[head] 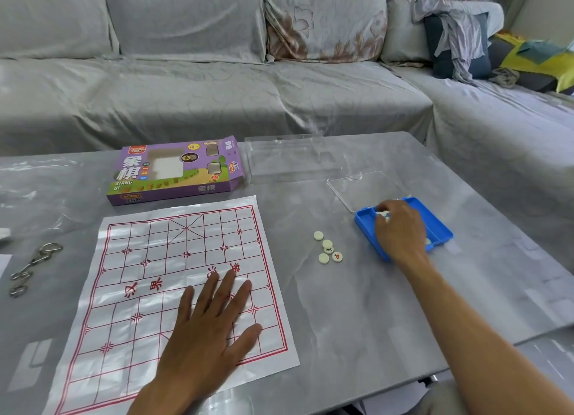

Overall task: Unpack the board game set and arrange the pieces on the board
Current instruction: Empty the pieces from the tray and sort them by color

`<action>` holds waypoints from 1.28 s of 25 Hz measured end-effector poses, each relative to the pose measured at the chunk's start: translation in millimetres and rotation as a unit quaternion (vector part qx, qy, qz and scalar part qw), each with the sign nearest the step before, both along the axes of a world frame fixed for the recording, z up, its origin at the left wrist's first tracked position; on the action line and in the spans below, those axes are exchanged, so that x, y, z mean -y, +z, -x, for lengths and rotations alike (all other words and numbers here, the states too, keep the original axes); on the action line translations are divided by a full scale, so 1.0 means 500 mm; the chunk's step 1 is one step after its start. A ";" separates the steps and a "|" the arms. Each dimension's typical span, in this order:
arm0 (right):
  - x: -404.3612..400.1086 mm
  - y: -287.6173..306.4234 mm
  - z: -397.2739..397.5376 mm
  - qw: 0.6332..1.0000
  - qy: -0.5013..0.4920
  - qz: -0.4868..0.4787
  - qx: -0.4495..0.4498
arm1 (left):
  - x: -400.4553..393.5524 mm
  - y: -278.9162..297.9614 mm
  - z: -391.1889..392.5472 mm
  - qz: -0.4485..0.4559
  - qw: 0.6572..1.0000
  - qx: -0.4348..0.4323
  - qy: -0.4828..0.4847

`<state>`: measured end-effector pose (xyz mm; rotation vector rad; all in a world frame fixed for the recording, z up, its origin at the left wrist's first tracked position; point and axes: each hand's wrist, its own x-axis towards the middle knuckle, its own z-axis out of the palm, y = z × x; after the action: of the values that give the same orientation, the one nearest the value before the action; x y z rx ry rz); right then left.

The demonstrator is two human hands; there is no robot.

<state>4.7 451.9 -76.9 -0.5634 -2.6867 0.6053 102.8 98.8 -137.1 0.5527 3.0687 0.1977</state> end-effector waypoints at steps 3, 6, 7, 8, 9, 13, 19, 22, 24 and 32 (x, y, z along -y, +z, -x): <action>-0.084 -0.024 -0.005 0.982 -0.056 -0.081 0.161 | 0.004 -0.003 0.001 0.001 1.000 -0.003 -0.005; -0.115 -0.041 0.006 0.979 -0.018 -0.071 0.189 | 0.004 -0.004 0.003 0.006 1.000 -0.004 0.000; -0.119 -0.039 0.010 0.979 -0.010 -0.068 0.190 | 0.003 -0.002 0.002 0.004 1.000 0.001 0.001; -0.120 -0.036 0.011 0.979 -0.004 -0.067 0.193 | 0.002 -0.002 0.001 -0.002 1.000 0.004 0.002; -0.121 -0.035 0.012 0.980 -0.001 -0.064 0.187 | 0.003 -0.003 0.001 -0.009 1.000 0.005 0.002; -0.118 -0.035 0.009 0.988 0.001 -0.027 0.151 | 0.004 -0.001 -0.001 -0.029 1.000 -0.004 0.006; -0.118 -0.028 0.035 0.976 0.001 -0.053 0.212 | 0.004 -0.001 -0.001 -0.022 1.000 0.006 0.008; -0.120 -0.033 0.044 0.979 -0.005 -0.058 0.195 | 0.004 -0.001 -0.002 -0.028 1.000 0.000 0.006; -0.126 -0.032 0.048 0.981 -0.006 -0.048 0.190 | 0.004 0.000 -0.002 -0.031 0.999 -0.006 0.003; -0.124 -0.021 0.041 0.978 0.009 -0.058 0.202 | 0.006 -0.004 0.000 -0.017 1.000 -0.004 -0.003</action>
<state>-16.1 514.1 -87.3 -0.6946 -3.0845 0.3636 102.7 95.7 -139.2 0.5654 3.0759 0.2480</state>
